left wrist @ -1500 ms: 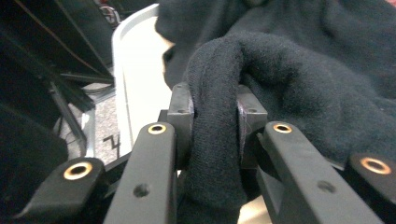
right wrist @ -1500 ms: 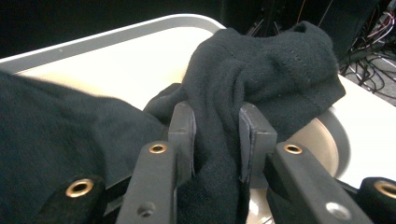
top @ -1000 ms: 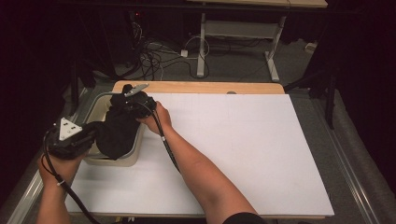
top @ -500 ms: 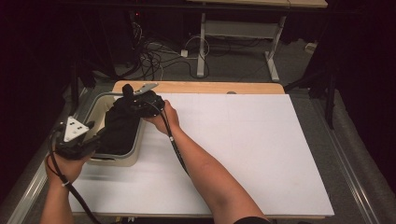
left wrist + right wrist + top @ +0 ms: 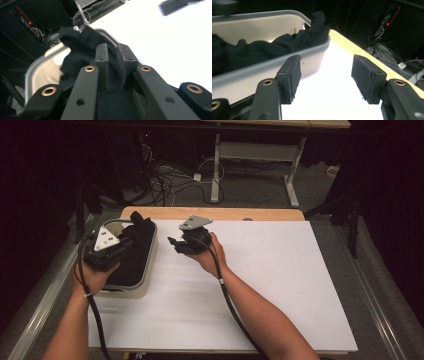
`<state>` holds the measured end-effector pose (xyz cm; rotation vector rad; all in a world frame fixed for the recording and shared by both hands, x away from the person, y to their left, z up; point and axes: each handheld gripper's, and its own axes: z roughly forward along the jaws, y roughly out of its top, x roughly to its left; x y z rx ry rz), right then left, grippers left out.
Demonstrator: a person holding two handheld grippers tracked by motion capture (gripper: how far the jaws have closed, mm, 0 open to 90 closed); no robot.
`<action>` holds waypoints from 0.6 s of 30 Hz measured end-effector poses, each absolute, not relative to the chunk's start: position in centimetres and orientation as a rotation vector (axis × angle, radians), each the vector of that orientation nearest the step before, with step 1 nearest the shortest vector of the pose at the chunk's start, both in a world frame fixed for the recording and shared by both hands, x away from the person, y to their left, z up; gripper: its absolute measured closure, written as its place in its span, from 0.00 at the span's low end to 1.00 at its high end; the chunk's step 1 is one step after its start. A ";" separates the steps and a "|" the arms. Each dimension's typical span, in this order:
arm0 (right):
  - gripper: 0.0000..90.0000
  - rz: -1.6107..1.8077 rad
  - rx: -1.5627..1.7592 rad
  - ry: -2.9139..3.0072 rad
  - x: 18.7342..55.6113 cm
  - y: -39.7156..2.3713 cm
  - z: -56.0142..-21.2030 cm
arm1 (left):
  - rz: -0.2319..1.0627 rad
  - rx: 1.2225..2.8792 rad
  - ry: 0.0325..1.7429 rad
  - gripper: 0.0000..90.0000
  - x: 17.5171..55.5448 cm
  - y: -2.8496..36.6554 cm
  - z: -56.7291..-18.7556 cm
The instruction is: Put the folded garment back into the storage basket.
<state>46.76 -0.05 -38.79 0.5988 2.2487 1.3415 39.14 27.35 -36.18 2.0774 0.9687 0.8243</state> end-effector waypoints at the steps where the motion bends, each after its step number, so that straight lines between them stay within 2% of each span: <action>1: 0.44 1.336 0.593 2.238 46.3 -0.9 -38.7 | 0.824 2.077 0.969 0.90 39.1 27.4 -36.2; 4: 0.40 1.342 0.599 2.213 44.5 -4.6 -38.9 | 0.868 2.130 0.982 0.90 42.8 27.0 -36.6; 5: 0.40 1.347 0.604 2.194 43.9 -5.8 -39.0 | 0.868 2.130 0.982 0.92 42.8 27.0 -36.6; 6: 0.40 1.352 0.609 2.178 43.2 -7.0 -39.1 | 0.842 2.144 1.009 0.92 44.6 27.0 -37.1; 9: 0.38 1.386 0.635 2.142 41.2 -10.1 -39.5 | 0.845 2.148 1.044 0.96 46.0 27.0 -37.5; 10: 0.35 1.371 0.633 2.133 40.1 -11.4 -39.7 | 0.851 2.142 1.075 0.96 47.4 27.2 -37.9; 11: 0.35 1.371 0.633 2.133 40.1 -11.4 -39.7 | 0.851 2.142 1.075 0.96 47.4 27.2 -37.9; 12: 0.38 1.358 0.609 2.100 38.3 -13.4 -40.0 | 0.835 2.123 1.094 0.96 48.5 27.4 -38.0; 18: 0.38 1.330 0.614 2.074 33.7 -19.4 -40.8 | 0.849 2.146 1.143 0.96 51.1 26.2 -38.6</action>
